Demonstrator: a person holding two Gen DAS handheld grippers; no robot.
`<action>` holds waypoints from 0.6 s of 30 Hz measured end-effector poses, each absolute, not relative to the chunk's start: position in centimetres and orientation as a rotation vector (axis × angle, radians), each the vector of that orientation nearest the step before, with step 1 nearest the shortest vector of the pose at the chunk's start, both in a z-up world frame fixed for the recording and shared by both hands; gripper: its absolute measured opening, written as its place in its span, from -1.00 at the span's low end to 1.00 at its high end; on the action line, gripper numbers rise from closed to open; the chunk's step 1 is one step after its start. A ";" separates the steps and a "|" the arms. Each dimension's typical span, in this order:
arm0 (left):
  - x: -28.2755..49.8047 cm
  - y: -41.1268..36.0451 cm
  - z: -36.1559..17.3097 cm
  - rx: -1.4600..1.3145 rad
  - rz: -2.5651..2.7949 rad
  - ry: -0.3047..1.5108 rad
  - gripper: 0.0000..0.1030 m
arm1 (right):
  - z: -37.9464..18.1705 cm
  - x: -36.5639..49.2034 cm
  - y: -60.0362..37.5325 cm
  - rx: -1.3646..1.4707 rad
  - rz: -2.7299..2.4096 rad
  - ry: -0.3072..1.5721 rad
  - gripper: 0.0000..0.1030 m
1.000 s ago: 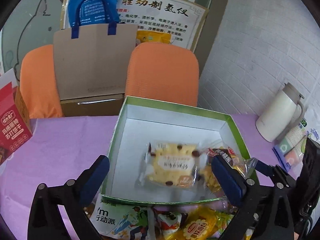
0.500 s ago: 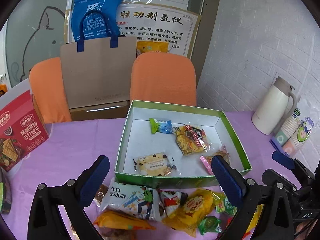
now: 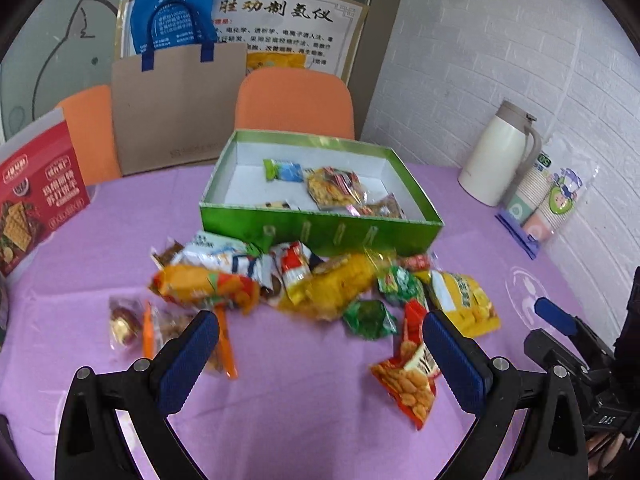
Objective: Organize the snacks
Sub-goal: 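Withdraw both grippers from the box toward the remaining snacks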
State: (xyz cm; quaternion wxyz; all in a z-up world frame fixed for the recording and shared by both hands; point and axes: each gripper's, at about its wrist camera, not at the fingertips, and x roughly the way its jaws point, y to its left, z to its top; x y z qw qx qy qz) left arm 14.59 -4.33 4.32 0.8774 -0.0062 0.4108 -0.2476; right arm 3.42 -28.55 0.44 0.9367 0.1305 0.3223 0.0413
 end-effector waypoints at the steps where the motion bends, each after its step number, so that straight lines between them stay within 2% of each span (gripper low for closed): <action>1: 14.2 -4.5 3.8 -0.021 -0.535 0.872 1.00 | 0.1 3.1 -28.7 0.265 0.069 0.664 0.99; 7: 12.1 -6.3 1.2 -0.031 -0.633 0.920 0.98 | -1.8 1.7 -30.1 0.339 0.089 0.727 0.99; 9: 12.0 -7.5 0.9 -0.014 -0.668 0.924 0.88 | -2.0 1.4 -30.2 0.322 0.076 0.744 0.99; 11: 12.2 -8.9 0.7 0.025 -0.704 0.928 0.68 | -2.1 1.1 -30.1 0.293 0.061 0.755 0.99; 16: 13.2 -12.2 -0.8 0.117 -0.700 0.955 0.66 | -2.5 0.8 -29.7 0.275 0.048 0.781 0.99; 17: 13.4 -12.5 -1.2 0.121 -0.698 0.969 0.61 | -2.5 0.8 -29.7 0.269 0.045 0.787 0.99; 18: 13.5 -12.6 -1.6 0.120 -0.696 0.982 0.47 | -2.6 0.8 -29.6 0.263 0.042 0.792 0.99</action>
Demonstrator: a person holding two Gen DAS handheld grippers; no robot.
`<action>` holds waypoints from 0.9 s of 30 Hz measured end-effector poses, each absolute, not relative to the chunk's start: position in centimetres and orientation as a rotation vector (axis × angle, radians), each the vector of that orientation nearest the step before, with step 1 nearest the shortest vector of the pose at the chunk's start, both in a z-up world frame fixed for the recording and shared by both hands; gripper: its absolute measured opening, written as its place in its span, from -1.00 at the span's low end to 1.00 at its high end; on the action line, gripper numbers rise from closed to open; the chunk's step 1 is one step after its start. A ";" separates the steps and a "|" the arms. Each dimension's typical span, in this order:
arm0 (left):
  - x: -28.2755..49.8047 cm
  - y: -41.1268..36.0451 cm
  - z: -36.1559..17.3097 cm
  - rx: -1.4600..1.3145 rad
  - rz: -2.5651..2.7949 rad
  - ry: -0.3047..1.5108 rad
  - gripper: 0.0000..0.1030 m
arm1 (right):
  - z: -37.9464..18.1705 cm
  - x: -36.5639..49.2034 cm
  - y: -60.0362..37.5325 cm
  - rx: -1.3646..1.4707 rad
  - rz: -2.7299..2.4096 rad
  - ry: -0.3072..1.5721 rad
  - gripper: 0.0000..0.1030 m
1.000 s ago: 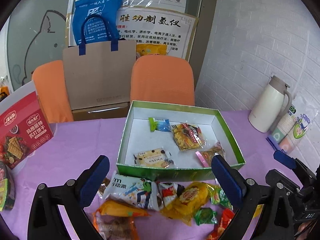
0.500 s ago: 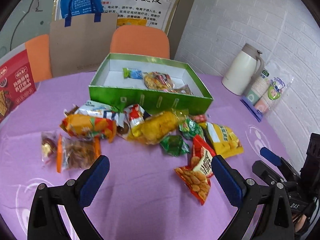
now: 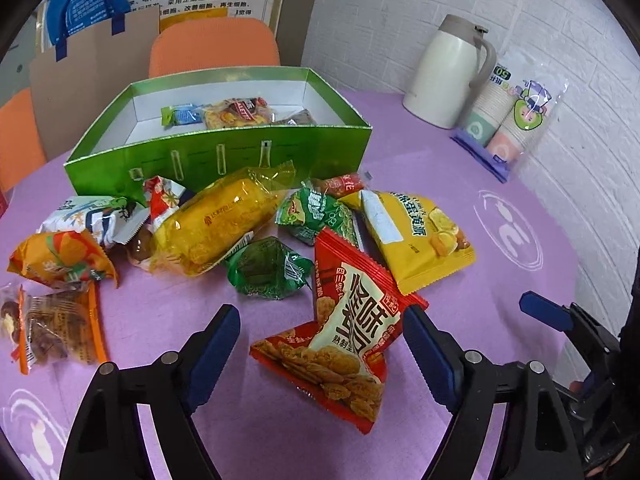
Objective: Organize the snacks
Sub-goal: 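Withdraw both grippers from the box toward the remaining snacks, then grasp the red peanut bag with the left gripper while the right grasps the small green packet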
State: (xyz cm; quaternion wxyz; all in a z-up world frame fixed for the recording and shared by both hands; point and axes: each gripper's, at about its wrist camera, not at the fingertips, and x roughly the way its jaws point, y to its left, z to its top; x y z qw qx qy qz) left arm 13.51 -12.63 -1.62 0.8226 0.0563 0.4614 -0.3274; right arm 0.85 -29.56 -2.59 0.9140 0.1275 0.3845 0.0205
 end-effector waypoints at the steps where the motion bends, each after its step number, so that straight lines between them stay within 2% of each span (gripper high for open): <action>1: 13.6 -12.7 -2.2 0.129 -0.695 1.001 0.08 | -2.7 0.9 -29.5 0.260 0.042 0.795 0.99; 5: 12.7 -11.1 -2.6 0.067 -0.716 1.019 -0.06 | -2.9 1.1 -29.0 0.263 0.059 0.807 0.99; 15: 8.9 -1.5 -2.7 -0.081 -0.428 0.983 -0.05 | -3.5 1.9 -26.1 0.221 0.137 0.839 0.99; 18: 7.5 1.0 -2.8 -0.114 -0.401 0.982 0.02 | -3.6 2.4 -25.2 0.230 0.162 0.843 0.99; 24: 6.6 1.2 -2.0 -0.066 -0.400 0.954 0.35 | -3.4 4.5 -23.6 0.292 0.209 0.886 0.98; 27: 6.4 1.0 -1.9 -0.049 -0.425 0.957 0.42 | -2.3 6.1 -22.4 0.253 0.238 0.870 0.80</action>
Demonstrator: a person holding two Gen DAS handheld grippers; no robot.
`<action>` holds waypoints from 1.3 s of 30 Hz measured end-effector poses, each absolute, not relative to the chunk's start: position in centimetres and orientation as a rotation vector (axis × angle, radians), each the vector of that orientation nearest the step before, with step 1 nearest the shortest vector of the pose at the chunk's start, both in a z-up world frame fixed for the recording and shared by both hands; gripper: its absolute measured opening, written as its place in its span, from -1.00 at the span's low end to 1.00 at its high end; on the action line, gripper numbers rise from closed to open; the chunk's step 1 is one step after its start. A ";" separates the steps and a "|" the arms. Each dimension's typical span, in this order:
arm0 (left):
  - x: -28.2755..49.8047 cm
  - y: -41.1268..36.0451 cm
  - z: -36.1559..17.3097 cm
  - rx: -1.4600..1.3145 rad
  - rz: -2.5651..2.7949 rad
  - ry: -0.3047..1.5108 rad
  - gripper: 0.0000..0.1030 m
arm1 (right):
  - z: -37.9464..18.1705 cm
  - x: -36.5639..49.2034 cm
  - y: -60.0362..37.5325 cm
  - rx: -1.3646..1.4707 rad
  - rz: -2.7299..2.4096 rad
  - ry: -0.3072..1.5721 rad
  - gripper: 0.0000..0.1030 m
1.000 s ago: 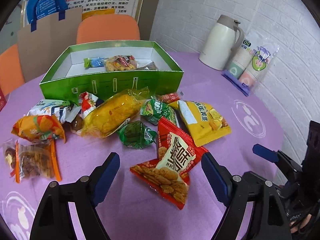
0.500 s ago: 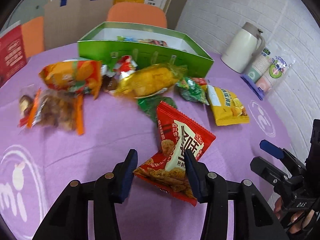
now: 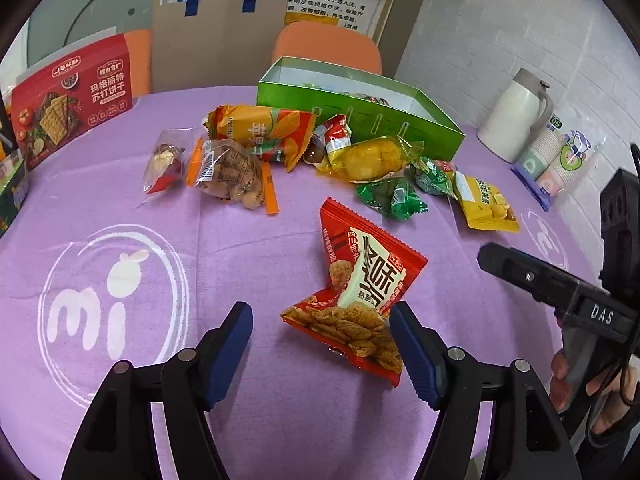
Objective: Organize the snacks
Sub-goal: 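Grasp the red peanut bag with the left gripper while the right grasps the small green packet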
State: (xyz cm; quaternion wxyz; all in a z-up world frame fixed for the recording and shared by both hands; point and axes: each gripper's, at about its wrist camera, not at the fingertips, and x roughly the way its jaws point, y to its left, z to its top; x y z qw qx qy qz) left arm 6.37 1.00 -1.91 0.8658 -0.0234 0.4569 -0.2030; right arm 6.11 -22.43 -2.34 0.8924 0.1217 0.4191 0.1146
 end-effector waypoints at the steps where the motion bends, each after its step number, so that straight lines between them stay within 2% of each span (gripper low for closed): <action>1: 6.3 1.0 -2.0 -0.051 -0.431 0.960 0.42 | -2.0 6.7 -22.0 0.240 0.247 0.860 0.79; 2: 6.3 1.0 -2.1 -0.051 -0.431 0.964 0.43 | -1.7 7.5 -21.6 0.230 0.260 0.856 0.76; 5: 6.1 1.4 -2.2 -0.057 -0.415 0.964 0.43 | -2.0 9.9 -20.0 0.196 0.289 0.878 0.39; 8: 5.8 2.3 -2.3 -0.078 -0.415 0.962 0.43 | -3.4 11.9 -18.7 0.148 0.287 0.918 0.26; 10: 6.0 2.6 -2.2 -0.083 -0.410 0.956 0.43 | -4.3 12.8 -18.5 0.146 0.288 0.945 0.08; 12: 6.3 2.5 -1.9 -0.072 -0.403 0.948 0.43 | -5.1 12.9 -18.7 0.162 0.291 0.966 -0.22; 15: 7.0 1.8 -1.6 -0.057 -0.422 0.933 0.43 | -5.1 11.9 -19.5 0.184 0.313 0.952 -0.31; 20: 7.8 0.2 -2.1 -0.024 -0.481 0.936 0.41 | -4.6 10.0 -21.2 0.207 0.290 0.933 -0.39; 27: 8.2 -0.7 -2.7 -0.016 -0.504 0.969 0.41 | -5.1 10.3 -20.7 0.196 0.288 0.962 -0.30; 28: 8.3 -0.8 -2.7 -0.010 -0.508 0.973 0.39 | -5.2 10.4 -20.6 0.193 0.288 0.966 -0.29; 29: 8.3 -0.9 -2.6 -0.005 -0.515 0.977 0.25 | -5.3 10.4 -20.5 0.193 0.289 0.970 -0.26; 30: 8.4 -1.0 -2.5 0.004 -0.518 0.980 0.22 | -5.4 10.5 -20.6 0.192 0.286 0.975 -0.21; 35: 9.0 -1.5 -2.5 0.050 -0.494 0.983 0.21 | -5.9 10.9 -20.8 0.201 0.275 0.987 -0.18; 37: 9.1 -1.5 -3.0 0.044 -0.504 1.000 0.17 | -6.1 10.7 -20.9 0.201 0.278 0.984 -0.39; 38: 9.1 -1.5 -3.4 0.042 -0.517 1.011 0.04 | -6.1 10.6 -21.1 0.212 0.286 0.980 -0.41; 39: 9.0 -1.4 -3.4 0.034 -0.528 1.007 0.02 | -6.2 10.5 -21.2 0.226 0.293 0.980 -0.44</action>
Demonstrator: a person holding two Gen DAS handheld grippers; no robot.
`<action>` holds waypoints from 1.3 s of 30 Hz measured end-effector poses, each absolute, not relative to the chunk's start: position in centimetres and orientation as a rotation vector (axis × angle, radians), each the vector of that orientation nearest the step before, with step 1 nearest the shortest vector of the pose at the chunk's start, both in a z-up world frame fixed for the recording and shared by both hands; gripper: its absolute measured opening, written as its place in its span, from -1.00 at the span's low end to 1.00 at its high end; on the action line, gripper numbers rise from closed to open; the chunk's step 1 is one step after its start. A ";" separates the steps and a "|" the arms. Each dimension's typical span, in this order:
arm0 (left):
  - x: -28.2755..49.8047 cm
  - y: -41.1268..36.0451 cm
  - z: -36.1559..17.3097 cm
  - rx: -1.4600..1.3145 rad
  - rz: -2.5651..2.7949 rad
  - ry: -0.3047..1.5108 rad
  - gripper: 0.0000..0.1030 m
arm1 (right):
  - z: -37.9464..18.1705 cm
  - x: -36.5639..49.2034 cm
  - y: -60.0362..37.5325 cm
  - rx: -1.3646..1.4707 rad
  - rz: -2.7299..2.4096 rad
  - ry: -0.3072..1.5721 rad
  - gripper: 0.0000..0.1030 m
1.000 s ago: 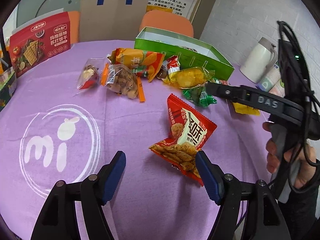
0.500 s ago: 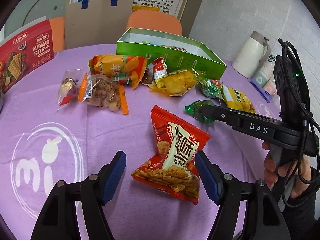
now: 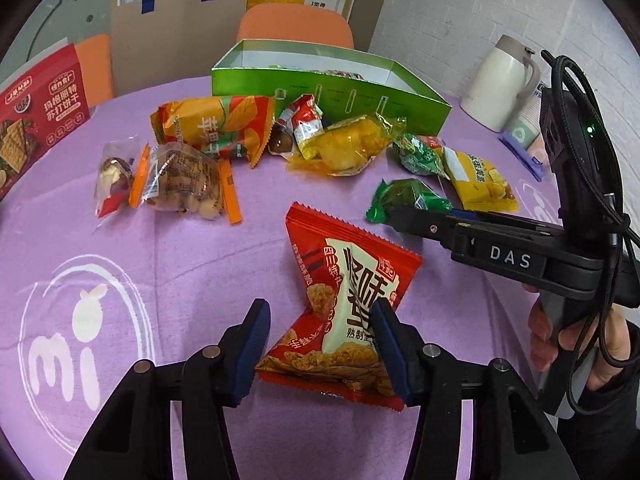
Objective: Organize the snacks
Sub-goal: 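Grasp the red peanut bag with the left gripper while the right grasps the small green packet, then carry both held snacks into the green box and open both grippers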
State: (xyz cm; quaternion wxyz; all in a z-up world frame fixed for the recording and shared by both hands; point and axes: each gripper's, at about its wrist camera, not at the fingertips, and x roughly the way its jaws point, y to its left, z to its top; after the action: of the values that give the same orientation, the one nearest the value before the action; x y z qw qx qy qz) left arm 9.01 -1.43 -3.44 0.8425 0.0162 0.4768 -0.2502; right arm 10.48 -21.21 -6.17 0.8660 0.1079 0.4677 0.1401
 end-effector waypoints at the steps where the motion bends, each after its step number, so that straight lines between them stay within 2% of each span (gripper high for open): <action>1: 9.0 -1.4 -3.4 0.032 -0.531 1.007 0.00 | -6.2 10.3 -21.4 0.240 0.301 0.979 -0.45; 9: 7.8 -0.7 -2.1 -0.020 -0.550 0.977 -0.29 | -4.0 7.8 -22.3 0.269 0.306 0.902 -0.47; 11: 7.5 -0.8 -1.7 -0.018 -0.559 0.971 -0.43 | -3.3 7.3 -22.4 0.270 0.309 0.882 -0.47; 15: 7.1 -1.0 -1.3 0.006 -0.568 0.960 -0.48 | -2.2 6.7 -22.4 0.263 0.307 0.855 -0.47; 18: 7.0 -1.6 -1.8 0.049 -0.575 0.985 -0.34 | -2.3 6.5 -22.3 0.264 0.302 0.855 -0.47; 20: 7.0 -2.1 -2.5 0.070 -0.572 1.013 0.00 | -2.6 6.3 -22.2 0.267 0.304 0.861 -0.47; 22: 7.1 -2.5 -3.2 0.091 -0.564 1.035 0.22 | -2.9 6.1 -22.2 0.266 0.302 0.869 -0.47; 25: 7.5 -2.7 -3.9 0.070 -0.582 1.048 0.22 | -3.3 6.0 -22.4 0.269 0.295 0.879 -0.47; 27: 7.6 -2.6 -4.0 0.076 -0.579 1.041 0.10 | -3.5 6.0 -22.6 0.278 0.287 0.885 -0.47; 31: 7.7 -1.5 -3.5 -0.012 -0.617 1.048 -0.28 | -3.5 5.7 -23.0 0.298 0.288 0.877 -0.47; 39: 8.6 -0.2 -0.9 -0.120 -0.614 1.003 -0.30 | -1.1 5.9 -23.0 0.278 0.301 0.816 -0.47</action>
State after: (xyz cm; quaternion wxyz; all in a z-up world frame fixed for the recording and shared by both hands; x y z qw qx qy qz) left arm 8.58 -0.17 -0.91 0.8304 -0.0564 0.4726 -0.2896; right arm 5.87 -23.02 -1.14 0.8976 0.1341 0.3940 0.1451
